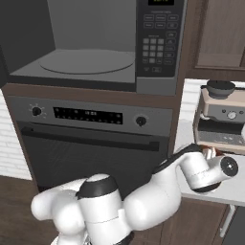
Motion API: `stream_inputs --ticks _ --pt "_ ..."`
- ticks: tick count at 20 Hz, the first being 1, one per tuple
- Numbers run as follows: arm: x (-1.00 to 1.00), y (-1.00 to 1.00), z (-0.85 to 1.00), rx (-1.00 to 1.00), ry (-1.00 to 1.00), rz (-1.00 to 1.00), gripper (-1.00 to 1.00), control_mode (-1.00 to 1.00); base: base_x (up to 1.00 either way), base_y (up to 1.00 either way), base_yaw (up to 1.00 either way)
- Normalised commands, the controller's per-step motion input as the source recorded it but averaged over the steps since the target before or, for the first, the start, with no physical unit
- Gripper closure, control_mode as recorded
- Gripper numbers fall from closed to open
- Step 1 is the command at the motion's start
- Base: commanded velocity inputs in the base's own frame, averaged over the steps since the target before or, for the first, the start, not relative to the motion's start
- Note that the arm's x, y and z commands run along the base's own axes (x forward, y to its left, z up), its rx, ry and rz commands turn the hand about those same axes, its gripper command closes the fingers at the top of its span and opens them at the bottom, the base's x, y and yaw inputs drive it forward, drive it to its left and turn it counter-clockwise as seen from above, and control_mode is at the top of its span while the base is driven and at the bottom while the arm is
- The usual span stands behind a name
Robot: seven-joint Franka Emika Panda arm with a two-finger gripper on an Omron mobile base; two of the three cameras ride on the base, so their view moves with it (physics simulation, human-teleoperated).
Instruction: Open the microwave, place the bowl with waffle inside the microwave, then close the microwave door and turn it on.
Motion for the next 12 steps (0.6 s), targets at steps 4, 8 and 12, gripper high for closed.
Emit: stream_inputs --ticks 4,8,12 --pt "0.34 -0.39 -0.45 -0.01 0.0 0.0 -1.0 -1.0 0.0 0.0 0.0" --pt "0.01 -0.33 -0.39 0.0 0.0 -0.02 1.0 -1.0 0.0 0.0 0.0" --pt "-0.11 -0.04 -0.25 0.0 0.0 0.0 1.0 -1.0 0.0 0.0 0.0"
